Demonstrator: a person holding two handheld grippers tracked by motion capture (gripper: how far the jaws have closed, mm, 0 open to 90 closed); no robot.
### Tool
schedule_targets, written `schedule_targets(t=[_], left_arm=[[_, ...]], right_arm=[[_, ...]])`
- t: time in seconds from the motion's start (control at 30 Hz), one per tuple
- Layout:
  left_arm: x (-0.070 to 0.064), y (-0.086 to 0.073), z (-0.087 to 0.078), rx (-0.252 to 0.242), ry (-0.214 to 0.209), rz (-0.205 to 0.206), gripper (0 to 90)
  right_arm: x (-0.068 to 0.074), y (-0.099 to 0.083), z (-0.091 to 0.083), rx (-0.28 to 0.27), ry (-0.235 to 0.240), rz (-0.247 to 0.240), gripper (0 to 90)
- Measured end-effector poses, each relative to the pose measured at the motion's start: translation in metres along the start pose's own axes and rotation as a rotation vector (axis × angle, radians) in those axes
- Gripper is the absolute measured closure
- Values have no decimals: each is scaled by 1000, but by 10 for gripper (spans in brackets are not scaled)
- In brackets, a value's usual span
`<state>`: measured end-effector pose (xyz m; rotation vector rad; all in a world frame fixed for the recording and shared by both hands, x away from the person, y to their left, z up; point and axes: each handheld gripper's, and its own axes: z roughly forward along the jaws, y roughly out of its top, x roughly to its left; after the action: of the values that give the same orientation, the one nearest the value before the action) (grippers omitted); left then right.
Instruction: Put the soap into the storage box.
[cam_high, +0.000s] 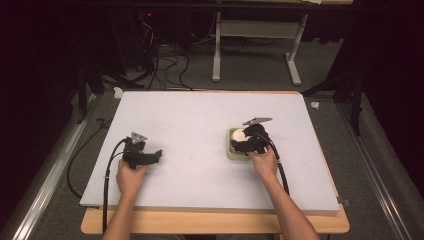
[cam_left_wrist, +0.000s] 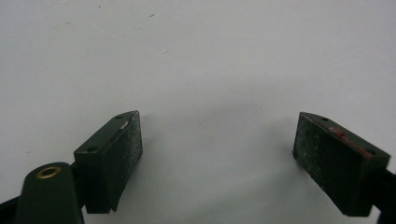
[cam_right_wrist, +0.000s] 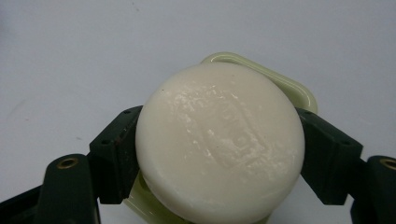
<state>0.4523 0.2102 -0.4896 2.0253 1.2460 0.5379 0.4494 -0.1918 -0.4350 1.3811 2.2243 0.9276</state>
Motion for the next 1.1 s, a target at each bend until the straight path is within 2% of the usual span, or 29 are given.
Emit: schedule_targets(t=[0.87,1.03,1.1], left_arm=[[0,0,0,1,1,0,162],[0,0,0,1,1,0,162],[0,0,0,1,1,1,162]], right_arm=[[4,-2,15,53,-3,22,244],[1,0,7,-3,15,42,248],[2,1,5,-7,14,41,249]])
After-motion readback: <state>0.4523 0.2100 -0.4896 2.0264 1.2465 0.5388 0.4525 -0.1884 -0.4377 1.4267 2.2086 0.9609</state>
